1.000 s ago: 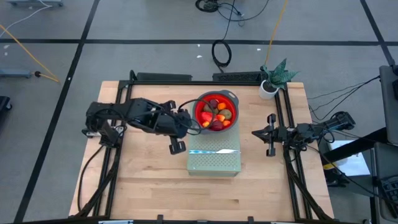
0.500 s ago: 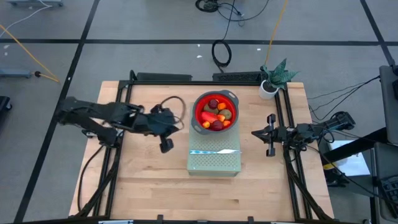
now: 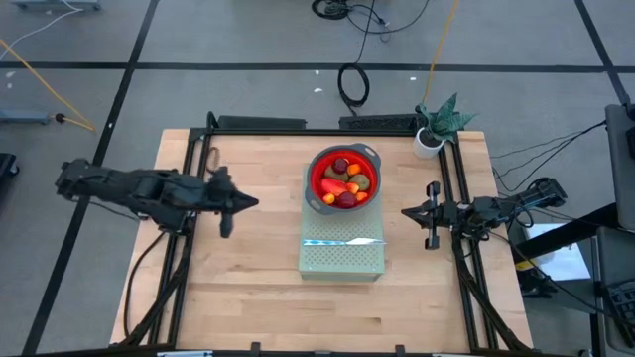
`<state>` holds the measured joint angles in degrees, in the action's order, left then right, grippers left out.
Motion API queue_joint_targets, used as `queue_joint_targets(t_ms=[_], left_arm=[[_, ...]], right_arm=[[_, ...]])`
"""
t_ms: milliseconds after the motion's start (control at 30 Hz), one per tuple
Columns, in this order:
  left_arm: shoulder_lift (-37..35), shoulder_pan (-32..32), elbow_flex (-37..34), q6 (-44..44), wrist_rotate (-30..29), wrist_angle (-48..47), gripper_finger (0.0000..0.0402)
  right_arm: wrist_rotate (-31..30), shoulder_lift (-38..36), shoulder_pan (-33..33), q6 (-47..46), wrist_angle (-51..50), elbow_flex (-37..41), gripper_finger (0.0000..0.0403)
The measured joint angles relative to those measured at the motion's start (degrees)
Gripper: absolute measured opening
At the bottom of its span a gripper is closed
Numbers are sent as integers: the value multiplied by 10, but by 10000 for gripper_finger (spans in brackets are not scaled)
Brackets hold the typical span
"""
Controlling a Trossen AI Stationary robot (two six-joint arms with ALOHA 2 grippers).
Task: Pick & Place Fruit
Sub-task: Return to Home Position
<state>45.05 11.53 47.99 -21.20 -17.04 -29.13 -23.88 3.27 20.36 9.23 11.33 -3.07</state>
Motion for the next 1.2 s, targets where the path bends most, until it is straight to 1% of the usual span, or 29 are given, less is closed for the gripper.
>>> queue_joint_targets(t_ms=[133,200,467,533,633,800,967,1067,1200], left_arm=[[-90,0,-86,43,11,85,4],[-130,0,-123,57,16,107,2],[-274,0,-246,64,21,169,3],[-304,0,-275,75,35,198,2],[-341,0,-320,89,73,253,6],[-371,0,-392,80,109,298,2],[-381,0,-448,77,111,338,2],[-381,-2,-470,90,111,354,4],[-381,-13,-473,102,118,338,3]], right_arm=[[0,0,0,0,0,0,0],[0,0,0,0,0,0,0],[0,0,0,0,0,0,0],[0,0,0,0,0,0,0],[0,0,0,0,0,0,0],[0,0,0,-3,0,0,0],[1,0,0,-67,0,0,0],[1,0,0,-98,0,0,0],[1,0,0,-87,-1,0,0]])
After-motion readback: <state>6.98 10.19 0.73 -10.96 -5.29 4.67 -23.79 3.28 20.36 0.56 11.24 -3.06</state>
